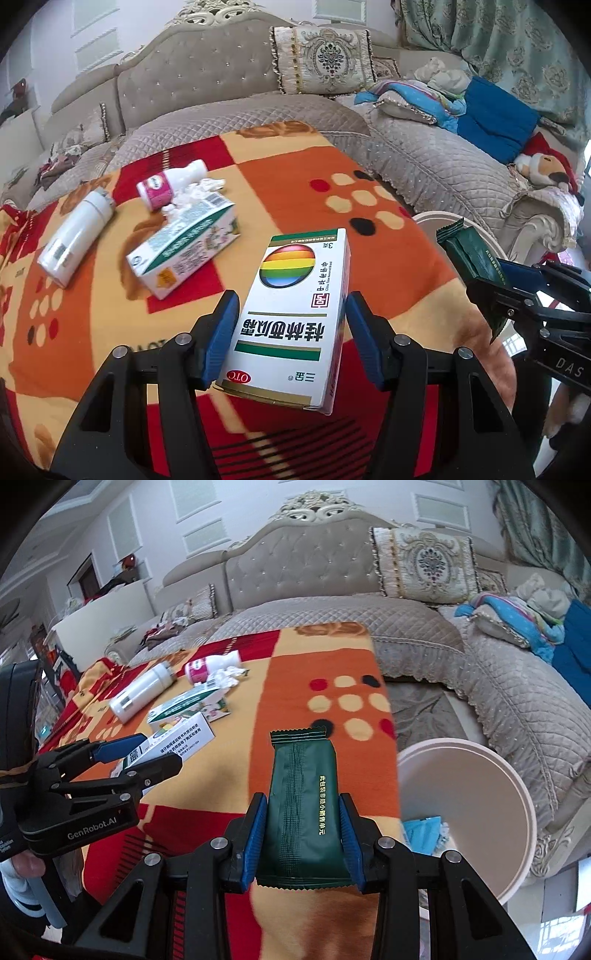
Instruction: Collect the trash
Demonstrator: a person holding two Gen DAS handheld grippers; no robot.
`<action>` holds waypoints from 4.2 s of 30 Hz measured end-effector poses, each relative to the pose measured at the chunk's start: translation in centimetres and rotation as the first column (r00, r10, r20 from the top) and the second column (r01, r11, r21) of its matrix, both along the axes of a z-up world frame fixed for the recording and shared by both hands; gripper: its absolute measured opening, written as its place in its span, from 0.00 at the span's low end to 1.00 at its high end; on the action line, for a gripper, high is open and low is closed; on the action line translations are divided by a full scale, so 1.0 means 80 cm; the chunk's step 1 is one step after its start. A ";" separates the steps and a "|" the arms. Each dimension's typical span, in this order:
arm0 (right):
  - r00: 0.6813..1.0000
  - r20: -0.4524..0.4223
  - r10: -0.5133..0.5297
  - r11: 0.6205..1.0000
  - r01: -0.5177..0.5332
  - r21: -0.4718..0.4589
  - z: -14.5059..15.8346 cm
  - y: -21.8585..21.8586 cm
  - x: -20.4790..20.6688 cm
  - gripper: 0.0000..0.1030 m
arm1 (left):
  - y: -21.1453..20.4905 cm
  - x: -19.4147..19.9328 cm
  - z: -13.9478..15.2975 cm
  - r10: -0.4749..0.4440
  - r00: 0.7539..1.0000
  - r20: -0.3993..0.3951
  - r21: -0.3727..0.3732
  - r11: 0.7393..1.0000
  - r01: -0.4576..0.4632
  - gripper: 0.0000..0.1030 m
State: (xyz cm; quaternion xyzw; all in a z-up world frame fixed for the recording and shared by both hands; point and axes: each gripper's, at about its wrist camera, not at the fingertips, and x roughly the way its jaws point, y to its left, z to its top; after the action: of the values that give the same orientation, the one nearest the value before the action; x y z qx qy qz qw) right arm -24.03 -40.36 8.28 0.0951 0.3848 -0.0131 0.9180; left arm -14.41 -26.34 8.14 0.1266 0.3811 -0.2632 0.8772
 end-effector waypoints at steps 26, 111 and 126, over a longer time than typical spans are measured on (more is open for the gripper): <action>0.992 -0.025 -0.121 0.991 0.122 0.052 -0.020 -0.075 -0.026 0.36 | -0.064 -0.002 -0.018 -0.091 0.985 -0.144 -0.063 0.995 0.082 0.36; 0.937 -0.138 -0.320 0.931 0.339 0.139 -0.091 -0.219 -0.026 0.51 | -0.240 -0.014 -0.057 -0.271 0.917 -0.293 -0.117 0.962 0.246 0.47; 0.936 -0.155 -0.316 0.933 0.336 0.129 -0.088 -0.205 -0.027 0.54 | -0.222 -0.013 -0.054 -0.236 0.934 -0.268 -0.097 0.971 0.218 0.49</action>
State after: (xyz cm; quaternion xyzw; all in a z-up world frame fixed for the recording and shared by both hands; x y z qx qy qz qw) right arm -26.20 -56.73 1.24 0.2271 0.4232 -0.1421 0.8656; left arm -15.43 -44.12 3.79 0.1027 0.4742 -0.3903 0.7824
